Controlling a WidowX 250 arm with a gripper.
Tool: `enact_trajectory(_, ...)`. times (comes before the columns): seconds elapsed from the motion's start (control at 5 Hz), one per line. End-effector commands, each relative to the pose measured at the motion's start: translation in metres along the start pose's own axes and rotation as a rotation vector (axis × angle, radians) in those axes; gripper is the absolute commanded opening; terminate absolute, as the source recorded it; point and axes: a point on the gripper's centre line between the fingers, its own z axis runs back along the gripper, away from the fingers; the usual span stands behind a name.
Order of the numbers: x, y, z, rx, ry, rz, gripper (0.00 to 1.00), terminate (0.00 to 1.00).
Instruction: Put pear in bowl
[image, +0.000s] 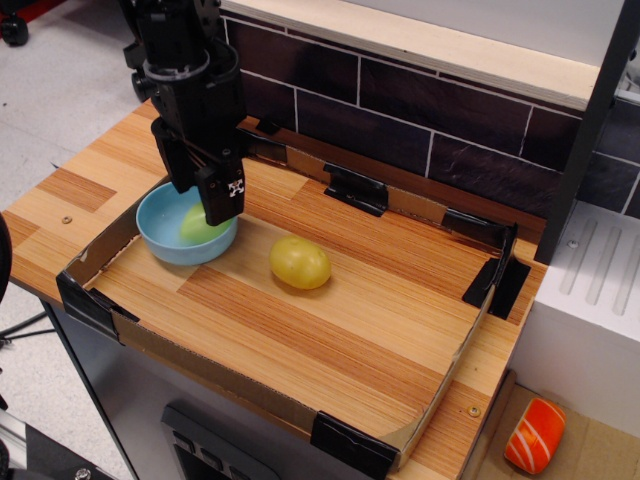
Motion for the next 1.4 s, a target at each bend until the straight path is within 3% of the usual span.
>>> enact_trajectory(0.0,-0.002,0.003,0.052,-0.004,-0.090,0.030,1.00,0.00)
enact_trajectory(0.4,0.005,-0.014,0.093,-0.049,-0.106,0.056,1.00,0.00)
enact_trajectory(0.6,0.006,-0.017,0.101,-0.021,-0.083,0.057,1.00,0.00)
enact_trajectory(1.0,0.006,-0.017,0.101,-0.021,-0.083,0.057,1.00,0.00)
enact_trajectory(1.2,0.006,-0.017,0.101,-0.021,-0.083,0.057,1.00,1.00)
